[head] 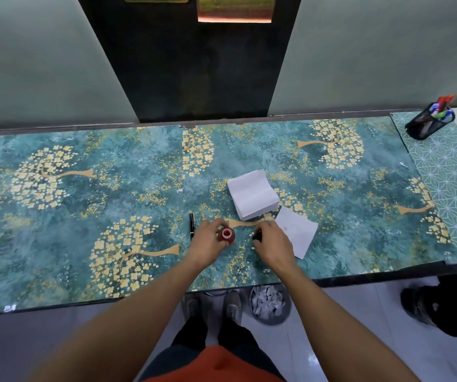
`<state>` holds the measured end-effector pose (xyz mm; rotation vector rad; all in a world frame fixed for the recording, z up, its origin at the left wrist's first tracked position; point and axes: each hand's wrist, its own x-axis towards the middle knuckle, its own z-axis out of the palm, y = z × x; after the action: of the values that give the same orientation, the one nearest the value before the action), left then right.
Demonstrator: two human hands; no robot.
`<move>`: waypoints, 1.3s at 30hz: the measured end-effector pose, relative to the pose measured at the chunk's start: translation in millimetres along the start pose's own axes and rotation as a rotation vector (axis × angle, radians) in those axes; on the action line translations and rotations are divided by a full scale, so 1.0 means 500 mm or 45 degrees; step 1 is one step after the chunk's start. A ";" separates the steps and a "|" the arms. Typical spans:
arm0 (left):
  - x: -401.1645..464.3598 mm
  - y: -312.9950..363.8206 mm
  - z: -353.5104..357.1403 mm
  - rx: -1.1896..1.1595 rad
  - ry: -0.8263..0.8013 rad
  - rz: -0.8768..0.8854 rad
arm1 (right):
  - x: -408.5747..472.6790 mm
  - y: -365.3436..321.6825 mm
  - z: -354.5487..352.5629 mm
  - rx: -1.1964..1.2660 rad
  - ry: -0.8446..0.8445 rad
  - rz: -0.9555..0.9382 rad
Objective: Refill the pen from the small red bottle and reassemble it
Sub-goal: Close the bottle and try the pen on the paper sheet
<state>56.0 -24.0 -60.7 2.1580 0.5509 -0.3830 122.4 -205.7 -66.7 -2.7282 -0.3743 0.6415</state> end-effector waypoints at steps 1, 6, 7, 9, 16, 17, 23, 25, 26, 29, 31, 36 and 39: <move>0.002 -0.002 0.001 -0.007 0.002 0.000 | 0.000 -0.003 -0.005 0.046 0.010 -0.005; 0.008 -0.008 0.008 -0.022 0.022 0.010 | 0.001 -0.045 -0.038 0.405 0.047 -0.136; 0.009 -0.010 0.008 -0.030 0.019 0.009 | 0.001 -0.056 -0.045 0.428 0.045 -0.187; 0.013 -0.017 0.010 -0.061 0.011 0.005 | -0.002 -0.075 -0.058 0.416 0.015 -0.304; 0.016 -0.019 0.009 -0.070 0.001 0.013 | -0.002 -0.112 -0.060 0.134 -0.187 -0.443; 0.015 -0.017 0.007 -0.057 0.005 0.015 | -0.003 -0.114 -0.057 0.097 -0.194 -0.448; 0.008 -0.012 0.002 -0.018 0.011 0.026 | -0.006 -0.126 -0.051 -0.052 -0.190 -0.468; 0.005 -0.009 0.000 -0.004 0.016 0.031 | -0.007 -0.132 -0.048 -0.151 -0.170 -0.505; 0.004 -0.007 -0.001 0.001 0.021 0.039 | -0.008 -0.137 -0.048 -0.196 -0.159 -0.516; 0.001 -0.003 -0.002 0.009 0.030 0.063 | -0.009 -0.154 -0.049 -0.265 -0.119 -0.473; 0.001 -0.005 -0.002 -0.002 0.040 0.065 | -0.007 -0.163 -0.053 -0.279 -0.103 -0.425; -0.001 0.004 -0.006 0.012 0.048 0.077 | -0.008 -0.176 -0.059 -0.380 -0.081 -0.319; -0.001 0.000 -0.007 0.014 0.039 0.094 | -0.013 -0.167 -0.058 -0.380 -0.049 -0.312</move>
<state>55.6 -21.3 -58.4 2.1907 0.4857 -0.3140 115.2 -138.2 -9.8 -2.8796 -0.8615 0.6125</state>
